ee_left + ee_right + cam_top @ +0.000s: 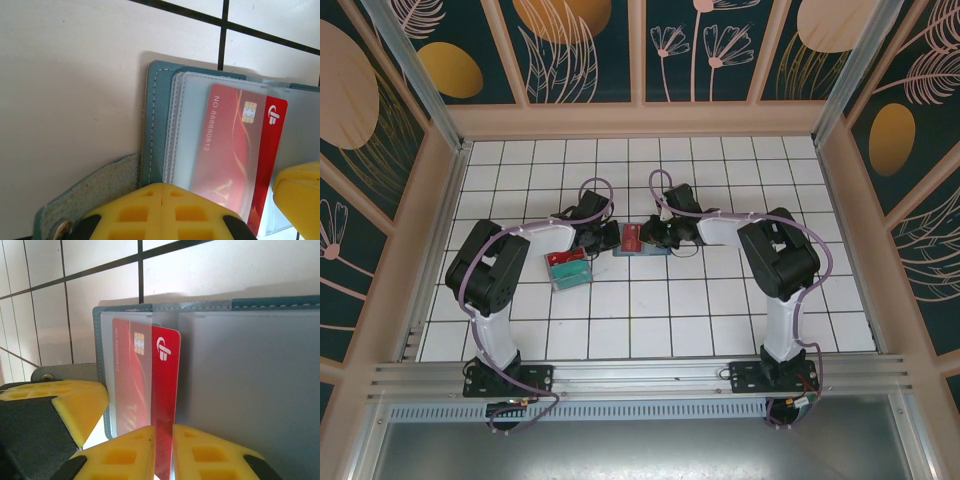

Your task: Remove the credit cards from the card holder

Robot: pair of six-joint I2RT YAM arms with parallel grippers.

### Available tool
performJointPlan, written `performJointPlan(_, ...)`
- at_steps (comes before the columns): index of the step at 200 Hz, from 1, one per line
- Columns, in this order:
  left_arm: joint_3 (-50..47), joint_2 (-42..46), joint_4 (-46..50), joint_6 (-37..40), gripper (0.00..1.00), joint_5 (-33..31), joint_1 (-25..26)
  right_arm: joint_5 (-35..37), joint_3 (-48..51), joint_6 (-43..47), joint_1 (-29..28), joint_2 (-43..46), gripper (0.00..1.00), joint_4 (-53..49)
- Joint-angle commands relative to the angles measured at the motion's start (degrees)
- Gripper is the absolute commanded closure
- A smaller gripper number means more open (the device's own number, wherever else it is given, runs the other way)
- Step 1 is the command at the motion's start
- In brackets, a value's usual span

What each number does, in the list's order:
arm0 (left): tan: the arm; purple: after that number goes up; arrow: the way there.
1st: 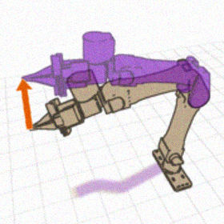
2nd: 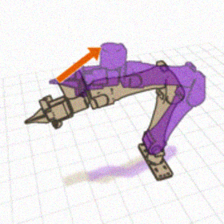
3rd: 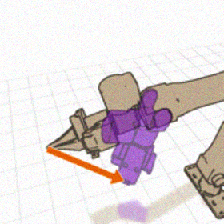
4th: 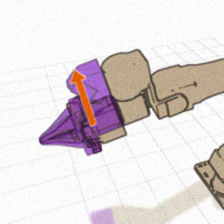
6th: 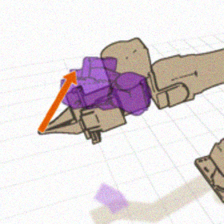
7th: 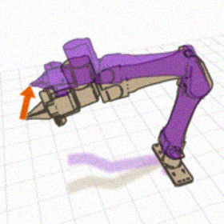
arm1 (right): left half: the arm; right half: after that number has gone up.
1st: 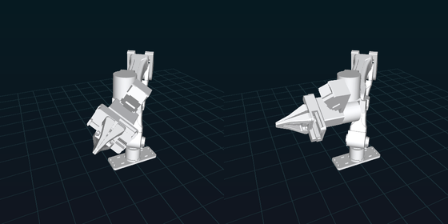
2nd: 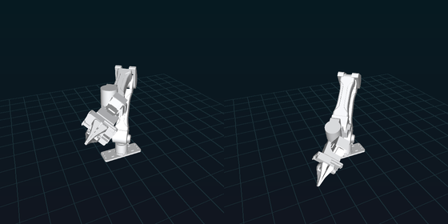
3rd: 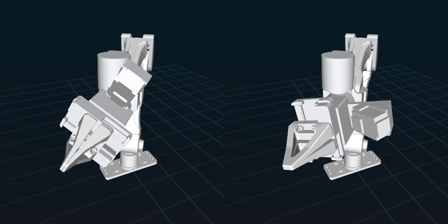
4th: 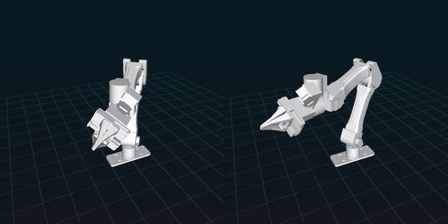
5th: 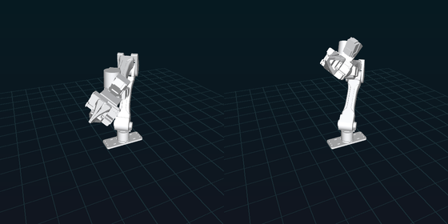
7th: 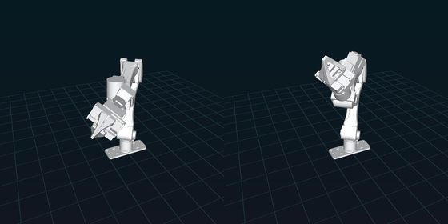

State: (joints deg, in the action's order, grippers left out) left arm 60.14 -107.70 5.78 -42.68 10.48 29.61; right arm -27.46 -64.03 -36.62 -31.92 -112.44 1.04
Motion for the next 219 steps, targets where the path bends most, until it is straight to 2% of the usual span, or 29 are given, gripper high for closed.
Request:
performJointPlan(1,-0.2,-2.8,2.5,-0.1,0.97,0.7,-0.2,0.6,1.3,-0.9,0.2,1.2,0.82,0.1)
performJointPlan(37,0.0,-3.0,2.5,-0.1,0.97,0.9,-0.2,0.5,1.9,-0.6,0.2,3.3,0.81,0.9)
performJointPlan(88,0.3,-3.2,2.4,-0.1,0.97,1.2,-0.2,-2.4,1.4,-1.3,0.3,-0.5,0.81,1.3)
performJointPlan(157,0.3,-3.2,2.4,-0.2,0.97,1.6,-0.2,-2.5,0.5,-1.4,0.2,-2.3,0.81,0.8)
performJointPlan(167,0.2,-3.2,2.3,-0.2,0.97,1.6,-0.2,-2.7,0.5,-1.5,1.6,-2.3,0.82,1.2)
performJointPlan(188,0.3,-3.2,2.5,-0.1,0.97,1.6,-0.2,-2.9,0.6,-2.0,2.0,-2.4,0.95,1.5)
performJointPlan(205,0.4,-3.2,2.6,-0.1,0.98,1.6,-0.2,-2.4,1.0,-2.3,2.3,-2.0,1.00,1.5)
performJointPlan(219,0.8,-3.3,3.2,0.0,0.99,1.1,-0.2,-2.4,1.6,-2.8,2.6,-1.8,1.00,1.6)
